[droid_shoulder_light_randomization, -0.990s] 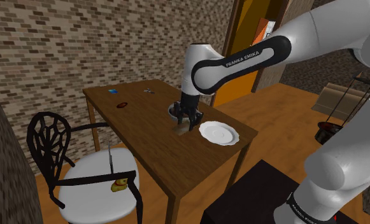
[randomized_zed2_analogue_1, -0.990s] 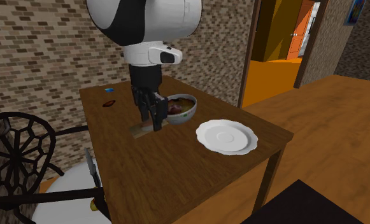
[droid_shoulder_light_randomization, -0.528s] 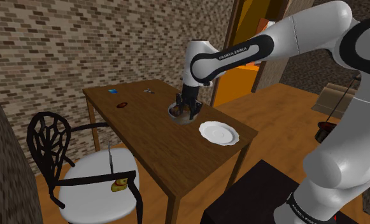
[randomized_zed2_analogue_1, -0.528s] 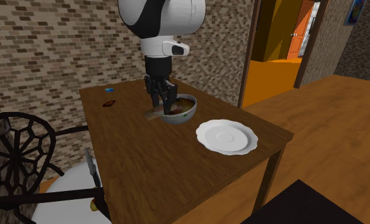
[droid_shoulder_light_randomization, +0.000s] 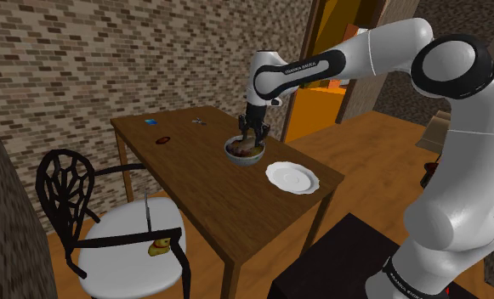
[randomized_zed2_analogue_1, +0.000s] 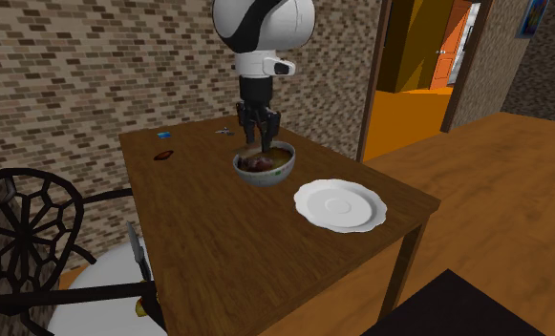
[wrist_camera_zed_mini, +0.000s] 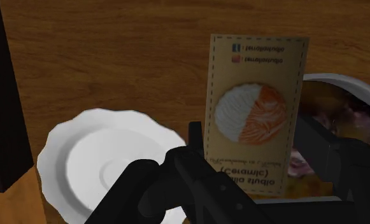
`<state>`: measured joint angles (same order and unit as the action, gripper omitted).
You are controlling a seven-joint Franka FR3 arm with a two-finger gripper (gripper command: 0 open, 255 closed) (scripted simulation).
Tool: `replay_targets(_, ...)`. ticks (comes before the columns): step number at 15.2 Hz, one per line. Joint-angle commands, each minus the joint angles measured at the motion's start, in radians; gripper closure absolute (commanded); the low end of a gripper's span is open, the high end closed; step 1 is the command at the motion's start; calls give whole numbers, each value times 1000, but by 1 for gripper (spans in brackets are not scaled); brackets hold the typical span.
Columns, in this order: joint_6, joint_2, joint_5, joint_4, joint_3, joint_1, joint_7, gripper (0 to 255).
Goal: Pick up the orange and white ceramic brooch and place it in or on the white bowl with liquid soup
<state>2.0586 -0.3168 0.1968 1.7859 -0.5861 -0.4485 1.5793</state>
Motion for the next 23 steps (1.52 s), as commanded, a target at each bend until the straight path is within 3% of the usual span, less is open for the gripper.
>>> replay_targets(1,-43,-69,31,-104,19,7,-16,255)
replay_targets(10,-232,-366,116,-583,95,61,-121,255)
replay_targets(23,-86,-408,139,-473,110,52,-102,255)
